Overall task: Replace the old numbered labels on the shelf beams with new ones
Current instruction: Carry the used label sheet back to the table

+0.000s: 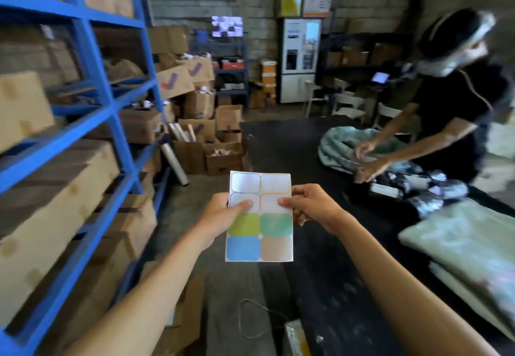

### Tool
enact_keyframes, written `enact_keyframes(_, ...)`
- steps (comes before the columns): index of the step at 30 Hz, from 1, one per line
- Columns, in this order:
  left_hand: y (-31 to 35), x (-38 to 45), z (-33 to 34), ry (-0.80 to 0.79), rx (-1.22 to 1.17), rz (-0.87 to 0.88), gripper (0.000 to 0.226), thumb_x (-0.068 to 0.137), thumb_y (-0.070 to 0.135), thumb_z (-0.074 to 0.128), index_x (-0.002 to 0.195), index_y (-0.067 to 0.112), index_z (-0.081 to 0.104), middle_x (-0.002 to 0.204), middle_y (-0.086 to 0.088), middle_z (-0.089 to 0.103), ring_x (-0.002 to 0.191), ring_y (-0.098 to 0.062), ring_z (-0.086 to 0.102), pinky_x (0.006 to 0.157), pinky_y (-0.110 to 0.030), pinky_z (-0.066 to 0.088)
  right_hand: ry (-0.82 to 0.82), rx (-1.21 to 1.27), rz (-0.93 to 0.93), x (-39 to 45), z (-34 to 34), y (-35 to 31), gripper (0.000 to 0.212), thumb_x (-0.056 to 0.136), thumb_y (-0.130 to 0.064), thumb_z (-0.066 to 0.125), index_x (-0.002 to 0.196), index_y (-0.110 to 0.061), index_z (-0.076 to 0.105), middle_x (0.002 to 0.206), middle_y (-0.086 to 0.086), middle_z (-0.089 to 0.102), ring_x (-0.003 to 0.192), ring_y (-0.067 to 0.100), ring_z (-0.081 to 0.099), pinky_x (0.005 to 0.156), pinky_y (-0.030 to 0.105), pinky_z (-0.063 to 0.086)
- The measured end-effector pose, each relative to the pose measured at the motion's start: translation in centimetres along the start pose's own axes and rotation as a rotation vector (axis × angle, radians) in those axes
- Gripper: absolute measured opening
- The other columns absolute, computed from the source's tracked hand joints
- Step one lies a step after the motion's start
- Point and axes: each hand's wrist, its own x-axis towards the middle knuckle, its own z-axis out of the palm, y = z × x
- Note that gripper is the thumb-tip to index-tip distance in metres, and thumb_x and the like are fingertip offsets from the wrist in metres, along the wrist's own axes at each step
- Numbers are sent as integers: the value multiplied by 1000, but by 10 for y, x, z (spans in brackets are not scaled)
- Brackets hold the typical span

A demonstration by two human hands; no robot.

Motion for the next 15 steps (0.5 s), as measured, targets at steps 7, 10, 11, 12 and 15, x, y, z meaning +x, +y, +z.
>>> enact_keyframes(7,-29,5,121,-417,95,-54,12,88,19,72,100,20,68,95,5,73,80,-4,68,56,-14,51,263,-4,242,-92,-68,91,11,90,-13,68,97,-6,72,52,-4,63,40,4,51,40,20,40)
enact_keyframes(10,-43,-1,167,-590,130,-67,25,82,12,77,96,28,65,96,11,72,85,1,67,63,-15,53,363,9,328,-135,-83,127,5,89,-14,68,85,-14,72,54,-1,64,40,4,53,39,19,41)
enact_keyframes(11,-49,-3,182,-641,149,-73,29,81,10,78,99,28,64,96,12,71,87,0,67,67,-18,55,395,9,360,-149,-86,139,7,89,-13,68,83,-15,72,55,-1,63,40,4,53,39,19,41)
enact_keyframes(12,-56,-8,200,-686,168,-87,36,80,9,79,105,27,62,97,11,71,91,-4,67,74,-24,57,430,15,393,-164,-90,152,9,89,-13,68,82,-16,71,56,1,63,41,4,53,39,19,42)
enact_keyframes(15,-76,-22,245,-755,213,-144,52,77,7,81,122,17,58,108,-6,72,103,-22,68,92,-43,56,502,19,507,-203,-95,185,6,90,-9,66,87,-7,71,59,7,60,43,7,51,39,20,43)
